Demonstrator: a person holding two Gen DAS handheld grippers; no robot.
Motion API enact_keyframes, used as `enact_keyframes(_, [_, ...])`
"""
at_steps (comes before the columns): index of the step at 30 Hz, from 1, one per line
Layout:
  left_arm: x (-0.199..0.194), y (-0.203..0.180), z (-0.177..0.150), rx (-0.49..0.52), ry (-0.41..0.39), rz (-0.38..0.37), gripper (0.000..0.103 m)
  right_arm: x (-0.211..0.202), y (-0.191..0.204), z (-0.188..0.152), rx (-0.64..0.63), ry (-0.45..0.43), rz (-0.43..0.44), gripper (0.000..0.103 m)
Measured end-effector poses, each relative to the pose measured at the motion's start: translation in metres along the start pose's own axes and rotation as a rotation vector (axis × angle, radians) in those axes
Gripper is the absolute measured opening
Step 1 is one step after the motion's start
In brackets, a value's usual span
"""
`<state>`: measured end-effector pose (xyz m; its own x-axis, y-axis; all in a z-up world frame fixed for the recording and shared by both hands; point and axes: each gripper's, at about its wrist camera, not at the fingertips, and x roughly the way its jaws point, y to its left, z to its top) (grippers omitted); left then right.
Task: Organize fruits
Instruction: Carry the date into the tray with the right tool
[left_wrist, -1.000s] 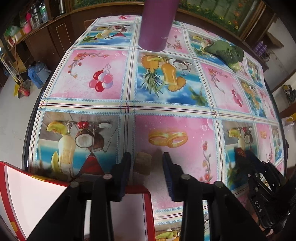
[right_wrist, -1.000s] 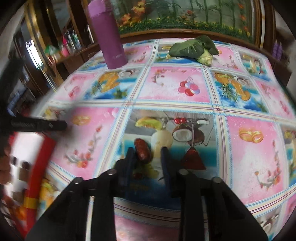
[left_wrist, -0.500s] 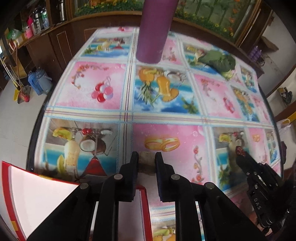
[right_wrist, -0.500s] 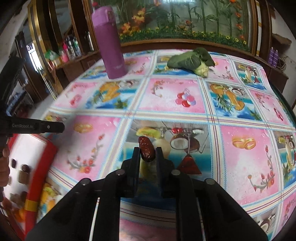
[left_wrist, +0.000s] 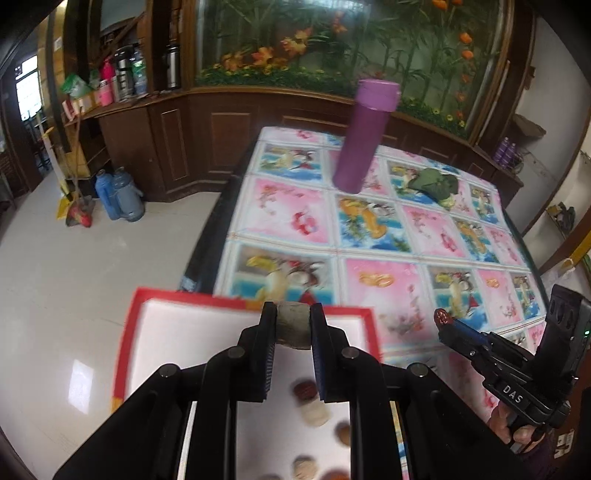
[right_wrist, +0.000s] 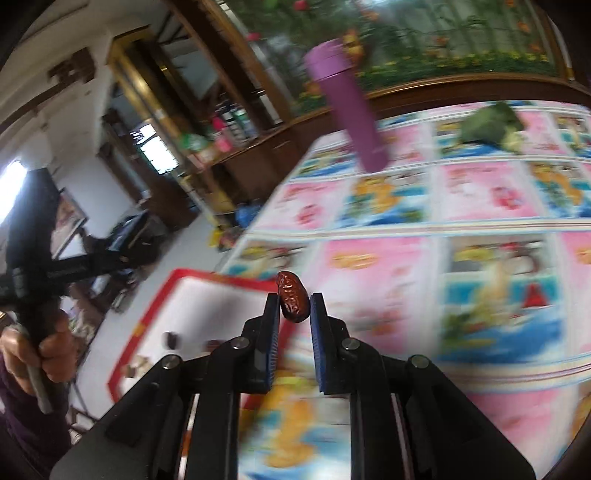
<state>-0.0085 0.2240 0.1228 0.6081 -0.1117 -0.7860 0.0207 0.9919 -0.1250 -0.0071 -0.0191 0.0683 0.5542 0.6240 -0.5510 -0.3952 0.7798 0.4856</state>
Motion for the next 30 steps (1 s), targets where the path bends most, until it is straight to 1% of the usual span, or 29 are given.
enact_keyframes(1, [0.0, 0.006, -0.005, 0.0, 0.005, 0.012, 0.016, 0.011, 0.017, -0.002, -0.011, 0.015, 0.025, 0.018])
enact_keyframes(3, [0.001, 0.015, -0.014, -0.012, 0.015, 0.03, 0.016, 0.028, 0.037, -0.006, -0.026, 0.034, 0.034, 0.018])
enact_keyframes(7, [0.007, 0.032, -0.027, -0.045, 0.024, 0.052, 0.016, 0.062, 0.069, -0.007, -0.071, 0.067, 0.001, 0.019])
enact_keyframes(10, [0.015, 0.043, -0.03, -0.065, 0.032, 0.081, 0.016, 0.078, 0.079, -0.007, -0.103, 0.091, -0.035, 0.019])
enact_keyframes(14, [0.026, 0.053, -0.033, -0.08, 0.048, 0.126, 0.016, 0.09, 0.078, -0.015, -0.145, 0.153, -0.048, 0.019])
enact_keyframes(17, [0.035, 0.055, -0.034, -0.084, 0.066, 0.14, 0.016, 0.094, 0.076, -0.019, -0.171, 0.182, -0.064, 0.019])
enact_keyframes(20, [0.043, 0.053, -0.036, -0.071, 0.083, 0.164, 0.016, 0.096, 0.074, -0.022, -0.19, 0.191, -0.086, 0.019])
enact_keyframes(22, [0.047, 0.053, -0.037, -0.075, 0.093, 0.16, 0.016, 0.098, 0.072, -0.025, -0.199, 0.2, -0.097, 0.019])
enact_keyframes(26, [0.048, 0.051, -0.039, -0.065, 0.093, 0.175, 0.016, 0.102, 0.066, -0.026, -0.197, 0.214, -0.116, 0.019])
enact_keyframes(30, [0.049, 0.052, -0.039, -0.067, 0.098, 0.189, 0.016, 0.103, 0.064, -0.025, -0.195, 0.207, -0.138, 0.019])
